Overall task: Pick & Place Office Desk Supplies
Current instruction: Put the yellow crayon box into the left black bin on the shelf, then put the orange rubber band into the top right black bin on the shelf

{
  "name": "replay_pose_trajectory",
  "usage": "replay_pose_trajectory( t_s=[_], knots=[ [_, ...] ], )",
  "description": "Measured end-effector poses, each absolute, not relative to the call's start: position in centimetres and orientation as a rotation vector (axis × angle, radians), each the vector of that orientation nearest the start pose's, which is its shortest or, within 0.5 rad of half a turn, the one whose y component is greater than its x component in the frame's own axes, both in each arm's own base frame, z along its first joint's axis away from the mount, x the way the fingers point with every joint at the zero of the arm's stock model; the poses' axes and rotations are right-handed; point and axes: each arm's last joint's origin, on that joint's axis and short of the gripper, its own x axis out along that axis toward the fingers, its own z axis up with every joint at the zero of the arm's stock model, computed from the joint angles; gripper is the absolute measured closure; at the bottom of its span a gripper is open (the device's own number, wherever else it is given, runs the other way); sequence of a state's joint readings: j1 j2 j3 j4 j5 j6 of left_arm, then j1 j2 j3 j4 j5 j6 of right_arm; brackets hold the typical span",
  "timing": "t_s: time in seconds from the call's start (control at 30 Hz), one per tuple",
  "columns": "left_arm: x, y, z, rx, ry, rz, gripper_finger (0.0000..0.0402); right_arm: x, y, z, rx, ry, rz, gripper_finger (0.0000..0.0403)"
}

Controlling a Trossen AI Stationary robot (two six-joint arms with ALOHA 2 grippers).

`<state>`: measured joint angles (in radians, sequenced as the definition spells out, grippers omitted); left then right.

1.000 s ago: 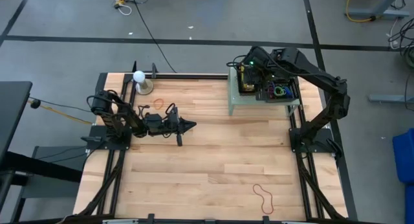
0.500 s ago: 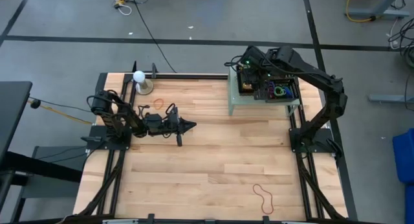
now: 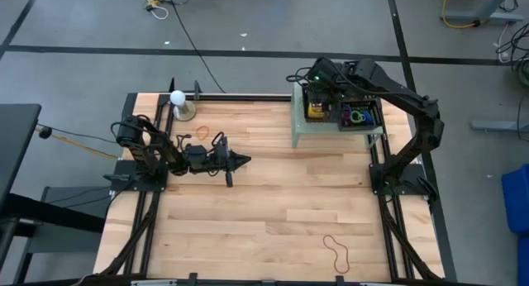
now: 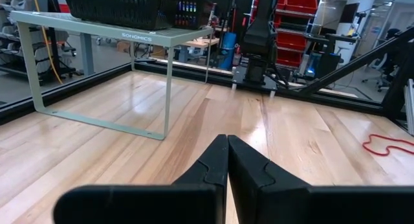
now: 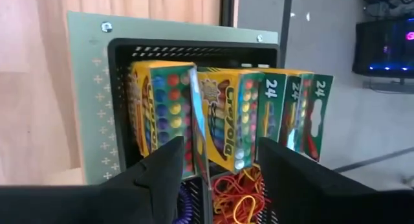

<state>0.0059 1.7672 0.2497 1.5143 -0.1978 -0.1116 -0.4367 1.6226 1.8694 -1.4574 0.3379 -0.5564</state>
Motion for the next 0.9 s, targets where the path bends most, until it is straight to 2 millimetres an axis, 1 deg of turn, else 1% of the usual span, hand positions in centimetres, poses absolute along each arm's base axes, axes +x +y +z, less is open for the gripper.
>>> replay_pose_trajectory(
  t_s=[0.13, 0.27, 0.37, 0.43, 0.5, 0.57, 0.6, 0.77, 0.9],
  knots=[
    [24.1, 0.7, 12.1, -0.111, -0.009, 0.215, 0.0389, 26.2, -12.4, 39.7, -0.448, 1.397, -0.33, 0.0205],
    [24.0, 0.8, 12.1, -0.103, -0.009, 0.237, 0.0389, 26.2, -10.9, 40.4, -0.512, 1.37, -0.361, 0.0236],
    [24.0, 0.8, 12.1, -0.088, -0.007, 0.235, 0.0389, 25.9, -9.4, 41.2, -0.465, 1.292, -0.363, 0.0275],
    [24.0, 0.8, 12.1, -0.088, -0.007, 0.235, 0.0389, 25.6, -8.7, 41.6, -0.391, 1.235, -0.363, 0.0309],
    [24.0, 0.8, 12.1, -0.088, -0.007, 0.234, 0.0389, 25.4, -8.0, 41.6, -0.335, 1.181, -0.352, 0.0346],
    [24.0, 0.8, 12.1, -0.088, -0.006, 0.231, 0.0389, 25.1, -7.1, 40.8, -0.316, 1.143, -0.332, 0.0384],
    [24.0, 0.8, 12.0, -0.087, -0.002, 0.222, 0.0389, 25.1, -6.6, 40.2, -0.307, 1.114, -0.326, 0.0393],
    [24.1, 0.6, 11.7, -0.101, 0.027, 0.174, 0.0389, 23.7, -4.4, 36.4, -0.249, 0.95, -0.326, 0.0382],
    [24.1, 0.6, 11.8, -0.139, 0.023, 0.163, 0.0389, 22.5, -2.4, 33.8, -0.166, 0.798, -0.321, 0.0392]
  ],
)
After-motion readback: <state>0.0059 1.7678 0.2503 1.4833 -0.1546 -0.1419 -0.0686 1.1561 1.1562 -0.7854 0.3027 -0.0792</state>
